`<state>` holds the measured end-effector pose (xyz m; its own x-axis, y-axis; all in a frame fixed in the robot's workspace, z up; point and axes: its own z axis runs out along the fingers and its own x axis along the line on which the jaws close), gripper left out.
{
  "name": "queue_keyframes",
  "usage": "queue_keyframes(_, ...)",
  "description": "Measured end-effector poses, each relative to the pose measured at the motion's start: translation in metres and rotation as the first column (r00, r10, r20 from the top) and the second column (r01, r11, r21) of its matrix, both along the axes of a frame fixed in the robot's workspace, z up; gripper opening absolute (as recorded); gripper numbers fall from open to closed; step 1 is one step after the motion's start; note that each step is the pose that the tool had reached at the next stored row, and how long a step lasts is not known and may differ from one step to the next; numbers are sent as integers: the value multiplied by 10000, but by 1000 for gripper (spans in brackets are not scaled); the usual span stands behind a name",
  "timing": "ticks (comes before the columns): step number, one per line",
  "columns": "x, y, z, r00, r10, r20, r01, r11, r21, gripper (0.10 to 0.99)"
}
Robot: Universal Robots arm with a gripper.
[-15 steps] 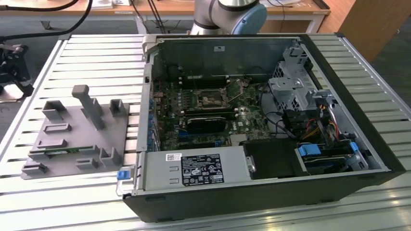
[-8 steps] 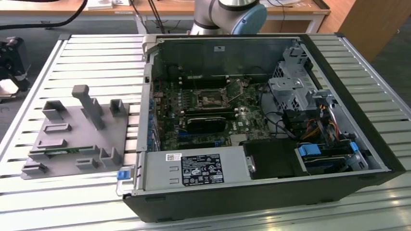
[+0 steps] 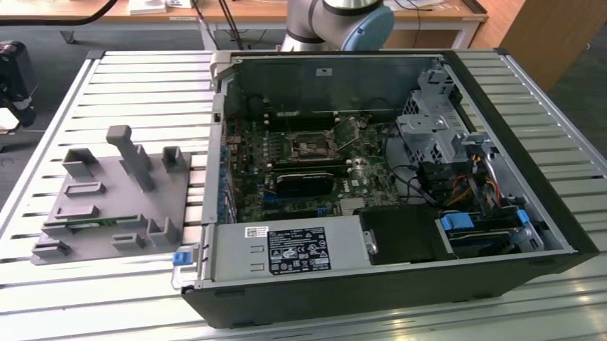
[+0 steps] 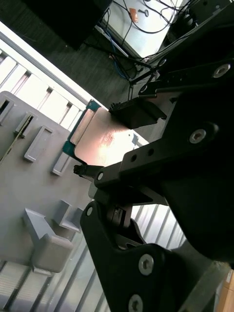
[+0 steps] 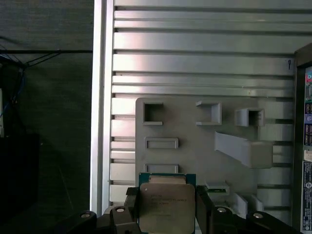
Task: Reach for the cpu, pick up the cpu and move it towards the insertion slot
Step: 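Pick up the cpu and move it towards the insertion slot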
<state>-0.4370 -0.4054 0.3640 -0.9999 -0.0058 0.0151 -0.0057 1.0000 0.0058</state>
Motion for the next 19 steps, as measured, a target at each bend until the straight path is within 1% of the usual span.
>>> queue_keyframes(2, 0, 0, 27, 10000, 0, 0, 0, 10000, 0, 545)
queue_keyframes(9, 0, 0, 79, 10000, 0, 0, 0, 10000, -14, 545)
queue_keyframes(12, 0, 0, 112, 10000, 0, 1, 0, 10000, -20, 545)
queue_keyframes(19, 0, 2, 247, 10000, 0, 0, 0, 10000, -57, 545)
